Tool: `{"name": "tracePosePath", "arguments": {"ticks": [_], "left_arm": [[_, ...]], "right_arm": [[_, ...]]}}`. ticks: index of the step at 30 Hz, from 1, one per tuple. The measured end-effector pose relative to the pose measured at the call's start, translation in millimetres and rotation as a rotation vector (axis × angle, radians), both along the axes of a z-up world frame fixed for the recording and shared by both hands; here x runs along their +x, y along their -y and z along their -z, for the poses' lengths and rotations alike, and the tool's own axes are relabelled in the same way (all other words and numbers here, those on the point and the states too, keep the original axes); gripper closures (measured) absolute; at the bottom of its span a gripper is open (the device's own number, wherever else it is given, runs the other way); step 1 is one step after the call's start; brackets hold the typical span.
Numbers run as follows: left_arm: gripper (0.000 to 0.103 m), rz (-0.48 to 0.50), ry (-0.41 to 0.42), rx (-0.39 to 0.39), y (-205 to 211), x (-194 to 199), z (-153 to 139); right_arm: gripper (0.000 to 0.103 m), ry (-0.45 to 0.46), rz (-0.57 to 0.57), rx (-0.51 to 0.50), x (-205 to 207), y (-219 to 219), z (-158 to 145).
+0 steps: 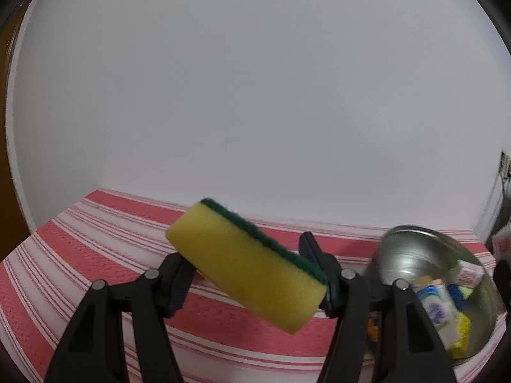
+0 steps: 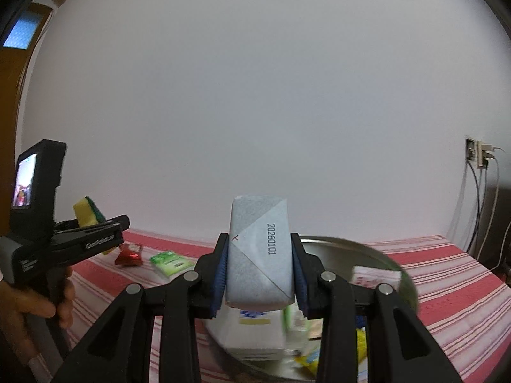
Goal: Organize objects
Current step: 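Lower the white soap into the tin with the right gripper while the left lowers the sponge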
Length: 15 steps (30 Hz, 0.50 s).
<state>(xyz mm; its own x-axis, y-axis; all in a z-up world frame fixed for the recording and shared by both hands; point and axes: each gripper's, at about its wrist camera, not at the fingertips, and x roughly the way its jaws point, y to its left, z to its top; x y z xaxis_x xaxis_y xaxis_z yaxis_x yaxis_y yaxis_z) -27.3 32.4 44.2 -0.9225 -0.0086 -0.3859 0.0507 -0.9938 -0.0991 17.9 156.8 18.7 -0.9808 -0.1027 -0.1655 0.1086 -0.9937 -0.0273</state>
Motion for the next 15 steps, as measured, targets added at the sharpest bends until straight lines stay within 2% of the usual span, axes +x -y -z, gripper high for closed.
{"name": "tracePosePath", "arguments": {"ticks": [9, 15], "left_arm": [[0.04, 0.1, -0.024, -0.023, -71, 11, -14], [0.04, 0.156, -0.017, -0.025, -116, 8, -13]], "right_arm": [[0.065, -0.067, 0.129, -0.008, 1, -27, -13], [0.065, -0.035, 0.203, -0.063, -7, -47, -11]]}}
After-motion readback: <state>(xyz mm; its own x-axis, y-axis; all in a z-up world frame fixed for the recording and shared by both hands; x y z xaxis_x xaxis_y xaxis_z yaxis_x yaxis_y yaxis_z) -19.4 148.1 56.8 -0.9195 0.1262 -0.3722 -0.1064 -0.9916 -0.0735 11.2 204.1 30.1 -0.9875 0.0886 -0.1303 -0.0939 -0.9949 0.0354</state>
